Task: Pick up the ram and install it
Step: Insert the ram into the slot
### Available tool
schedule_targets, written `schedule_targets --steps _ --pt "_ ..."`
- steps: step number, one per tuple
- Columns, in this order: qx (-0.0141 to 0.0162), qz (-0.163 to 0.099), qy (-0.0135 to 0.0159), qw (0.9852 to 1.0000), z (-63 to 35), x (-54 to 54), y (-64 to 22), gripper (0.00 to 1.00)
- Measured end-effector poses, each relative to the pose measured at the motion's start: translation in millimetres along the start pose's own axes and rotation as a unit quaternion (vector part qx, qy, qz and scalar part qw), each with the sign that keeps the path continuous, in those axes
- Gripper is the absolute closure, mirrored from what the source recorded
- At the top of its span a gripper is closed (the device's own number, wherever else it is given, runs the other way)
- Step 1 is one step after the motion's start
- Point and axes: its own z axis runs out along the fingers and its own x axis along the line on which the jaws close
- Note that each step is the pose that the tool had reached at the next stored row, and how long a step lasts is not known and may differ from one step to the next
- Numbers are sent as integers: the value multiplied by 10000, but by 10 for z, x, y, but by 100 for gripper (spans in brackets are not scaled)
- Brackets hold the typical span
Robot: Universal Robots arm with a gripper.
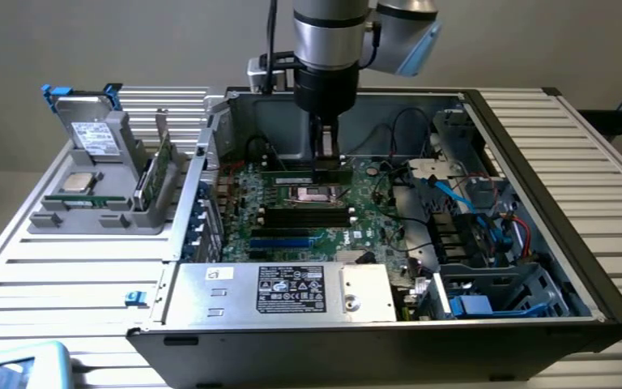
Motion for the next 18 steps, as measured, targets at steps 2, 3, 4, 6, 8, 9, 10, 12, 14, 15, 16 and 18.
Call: schedule_targets --steps 2,3,4,6,8,9,10,12,14,15,16,18 --pt "-3 0 -1 10000 31 -1 -6 86" --pt "-7 0 0 10000 46 -1 -8 86" --pt "-11 0 1 10000 59 -1 -10 86" --pt "-20 0 1 10000 86 -2 -15 86" --pt "-28 0 3 10000 110 -2 -25 86" --pt "-32 0 8 10000 120 -2 -29 86" --pt "-38 0 12 10000 129 -3 -32 86" --pt "-47 2 19 10000 145 -2 -34 86" --pt "-54 5 29 10000 159 0 -36 86" --pt "-56 7 33 10000 166 2 -37 86" --pt "-57 8 37 10000 175 2 -37 86" --pt "-58 11 63 10000 190 2 -38 86"
